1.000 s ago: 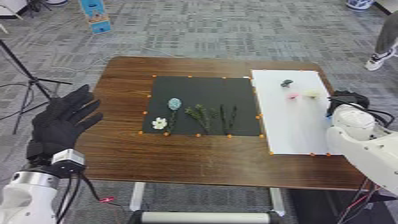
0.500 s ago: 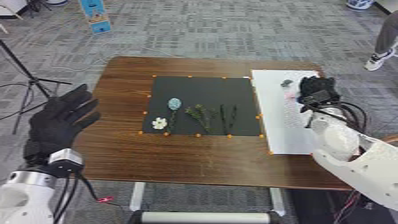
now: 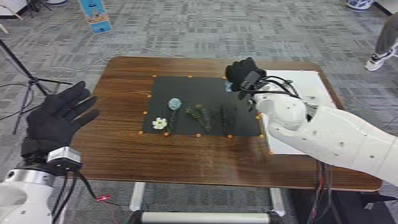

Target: Arrange flowers

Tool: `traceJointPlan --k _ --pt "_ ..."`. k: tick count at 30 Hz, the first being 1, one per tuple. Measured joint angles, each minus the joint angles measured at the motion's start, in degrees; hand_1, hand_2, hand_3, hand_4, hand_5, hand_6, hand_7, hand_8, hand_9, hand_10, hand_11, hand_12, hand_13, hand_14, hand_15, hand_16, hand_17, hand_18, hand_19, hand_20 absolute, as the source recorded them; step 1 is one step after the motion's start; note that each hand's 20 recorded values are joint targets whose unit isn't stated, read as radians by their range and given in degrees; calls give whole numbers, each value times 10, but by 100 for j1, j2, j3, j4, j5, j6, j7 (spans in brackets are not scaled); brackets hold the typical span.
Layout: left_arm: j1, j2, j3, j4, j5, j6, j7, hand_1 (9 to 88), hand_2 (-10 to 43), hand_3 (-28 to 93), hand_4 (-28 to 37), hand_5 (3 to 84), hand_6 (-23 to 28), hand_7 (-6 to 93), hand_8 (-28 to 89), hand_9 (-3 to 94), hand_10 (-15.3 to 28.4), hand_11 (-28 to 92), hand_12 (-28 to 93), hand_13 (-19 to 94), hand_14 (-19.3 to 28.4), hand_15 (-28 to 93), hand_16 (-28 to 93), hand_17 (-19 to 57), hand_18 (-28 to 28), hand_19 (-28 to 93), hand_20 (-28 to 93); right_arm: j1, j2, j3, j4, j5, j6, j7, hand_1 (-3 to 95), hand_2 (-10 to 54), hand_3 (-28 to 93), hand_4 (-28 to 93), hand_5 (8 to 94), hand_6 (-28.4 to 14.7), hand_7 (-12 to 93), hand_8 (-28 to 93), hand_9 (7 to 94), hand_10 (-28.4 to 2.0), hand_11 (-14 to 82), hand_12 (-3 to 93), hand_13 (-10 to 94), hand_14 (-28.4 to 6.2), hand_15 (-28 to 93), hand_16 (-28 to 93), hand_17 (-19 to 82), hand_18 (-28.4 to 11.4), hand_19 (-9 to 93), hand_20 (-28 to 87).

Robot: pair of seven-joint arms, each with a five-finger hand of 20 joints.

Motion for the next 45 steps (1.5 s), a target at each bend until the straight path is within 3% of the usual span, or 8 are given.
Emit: traceJointPlan --k 6,18,24,28,40,45 --pt "1 3 9 -14 0 8 51 193 -58 722 -283 341 39 198 -93 263 115 203 183 214 133 262 39 -101 220 435 117 549 -603 -725 186 76 -134 36 538 -95 818 -283 743 40 435 -8 830 -51 248 487 707 -63 884 369 330 -190 827 508" --pt "-41 33 69 -15 0 13 75 192 -58 722 -283 341 40 196 -92 263 115 202 183 214 133 264 38 -101 220 434 117 823 -1270 -1220 272 36 -280 96 536 -95 817 -283 746 44 436 -18 834 -48 243 485 708 -64 885 370 331 -191 826 513" --pt "-54 47 87 -10 0 12 87 192 -59 723 -283 341 38 197 -92 264 115 203 184 214 132 261 37 -101 220 434 117 751 -1389 -1151 295 -117 -567 144 532 -95 820 -283 747 47 435 -20 834 -47 241 483 708 -63 886 370 329 -190 824 514" --pt "-151 60 143 36 0 12 80 193 -58 722 -283 341 39 197 -93 264 114 203 184 214 133 263 38 -101 220 434 118 743 -1508 -1231 515 -164 -648 137 528 -95 824 -283 745 48 437 -20 834 -47 241 485 706 -64 887 372 328 -190 824 515" --pt "-110 65 121 9 0 9 83 194 -56 720 -283 341 39 196 -92 264 115 203 184 214 132 265 37 -101 220 434 118 646 -1535 -1247 535 -270 -1194 230 527 -95 818 -283 735 53 441 -17 829 -46 235 487 695 -66 887 375 320 -188 817 516" --pt "-112 65 125 10 0 9 74 196 -54 719 -283 342 40 196 -92 264 115 202 183 214 132 264 37 -101 221 436 118 559 -1536 -1156 543 -318 -1393 229 518 -95 786 -283 689 60 419 -26 800 -41 220 487 681 -65 888 376 310 -186 809 519"
